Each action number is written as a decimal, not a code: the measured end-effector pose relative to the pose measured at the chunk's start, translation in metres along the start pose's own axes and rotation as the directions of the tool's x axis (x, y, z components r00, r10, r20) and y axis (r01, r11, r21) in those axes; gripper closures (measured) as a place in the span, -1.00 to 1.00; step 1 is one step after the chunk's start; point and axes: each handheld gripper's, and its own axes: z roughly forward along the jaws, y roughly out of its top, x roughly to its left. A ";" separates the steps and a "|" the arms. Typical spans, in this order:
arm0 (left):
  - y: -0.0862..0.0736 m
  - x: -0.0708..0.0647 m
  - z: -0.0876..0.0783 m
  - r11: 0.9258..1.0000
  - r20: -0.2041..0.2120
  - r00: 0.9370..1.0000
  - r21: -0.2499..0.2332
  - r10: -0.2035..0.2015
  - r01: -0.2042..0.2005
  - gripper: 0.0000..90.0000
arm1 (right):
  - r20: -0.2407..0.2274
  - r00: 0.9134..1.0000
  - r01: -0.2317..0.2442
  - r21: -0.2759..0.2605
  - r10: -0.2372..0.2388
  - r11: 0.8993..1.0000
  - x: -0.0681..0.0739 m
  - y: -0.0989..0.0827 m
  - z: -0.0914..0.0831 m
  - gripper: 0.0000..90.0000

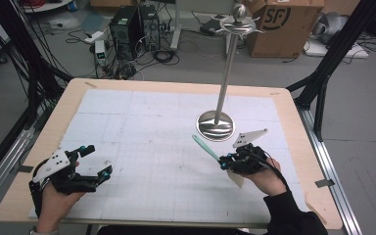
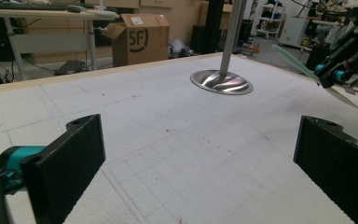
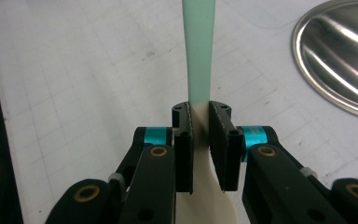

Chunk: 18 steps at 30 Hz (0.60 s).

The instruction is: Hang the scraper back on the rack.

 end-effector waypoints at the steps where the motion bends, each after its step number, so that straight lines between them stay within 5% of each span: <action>1: 0.000 0.000 0.000 1.000 0.000 1.000 0.000 -0.001 0.001 -0.94 | 0.006 1.000 -0.007 -0.021 0.007 1.000 -0.002 -0.001 -0.004 0.78; 9: 0.000 0.000 0.000 1.000 0.000 1.000 0.003 0.005 -0.005 -0.94 | 0.026 0.999 -0.034 -0.132 0.037 0.991 -0.010 -0.006 -0.015 0.78; 14: 0.000 0.000 0.000 1.000 -0.001 1.000 0.002 0.001 -0.001 -0.94 | -0.004 0.994 -0.109 -0.218 0.111 0.970 -0.017 -0.007 -0.025 0.78; 16: 0.000 0.000 0.000 1.000 -0.003 1.000 0.000 -0.001 0.001 -0.94 | -0.006 0.994 -0.112 -0.230 0.113 0.967 -0.017 -0.007 -0.026 0.78; 18: 0.000 0.000 0.000 1.000 -0.002 1.000 -0.001 0.000 0.000 -0.94 | -0.006 0.993 -0.113 -0.279 0.116 0.954 -0.021 -0.007 -0.030 0.78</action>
